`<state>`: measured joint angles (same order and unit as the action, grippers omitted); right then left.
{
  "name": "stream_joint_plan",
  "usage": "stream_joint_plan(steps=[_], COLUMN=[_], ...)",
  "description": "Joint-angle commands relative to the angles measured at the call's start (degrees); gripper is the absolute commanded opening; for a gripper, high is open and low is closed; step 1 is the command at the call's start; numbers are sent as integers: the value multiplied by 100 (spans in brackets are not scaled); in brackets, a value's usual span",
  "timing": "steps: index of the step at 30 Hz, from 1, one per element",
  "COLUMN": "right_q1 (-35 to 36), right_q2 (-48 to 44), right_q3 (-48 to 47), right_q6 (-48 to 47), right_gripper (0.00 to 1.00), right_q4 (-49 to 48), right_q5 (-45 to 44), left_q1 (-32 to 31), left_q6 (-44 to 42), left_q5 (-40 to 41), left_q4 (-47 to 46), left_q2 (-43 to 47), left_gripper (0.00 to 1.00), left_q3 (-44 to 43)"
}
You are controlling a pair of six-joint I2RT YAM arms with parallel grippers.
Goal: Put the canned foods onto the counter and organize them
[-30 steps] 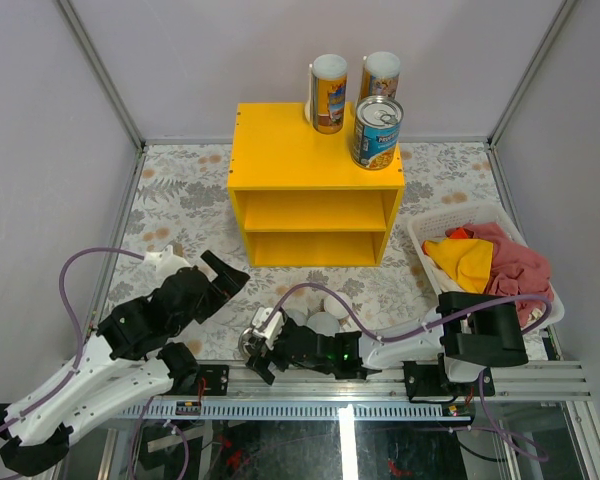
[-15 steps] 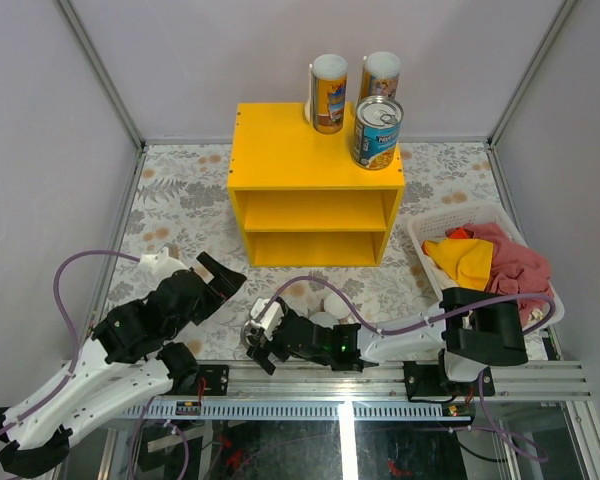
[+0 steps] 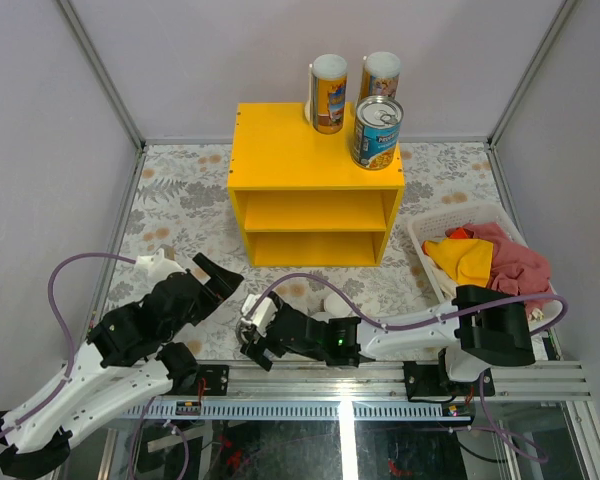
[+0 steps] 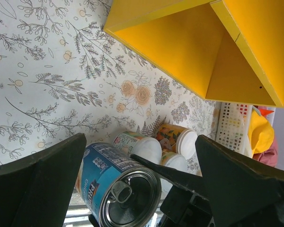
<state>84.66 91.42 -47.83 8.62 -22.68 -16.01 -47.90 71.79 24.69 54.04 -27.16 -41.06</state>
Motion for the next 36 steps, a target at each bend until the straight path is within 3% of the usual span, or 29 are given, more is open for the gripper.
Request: stream_joint_plan(steps=[1,21,36], right_q1=[-45,-47,-127], right_q2=[-685,-1661,-1202], right_q3=[-808,-2907,-5981], right_q6=[-138,-15,-441], right_gripper=[0,0,0], right_q4=[-459,2581,4613], right_q5=[-18,-649,-2359], left_q1=[34,32,34], left_q6=[-15,81,-275], left_q5=[228,385,238], left_q4=[88,13,-328], left_q2=[126,485,402], left_gripper=[100,100,100], left_q3=[-2,21,74])
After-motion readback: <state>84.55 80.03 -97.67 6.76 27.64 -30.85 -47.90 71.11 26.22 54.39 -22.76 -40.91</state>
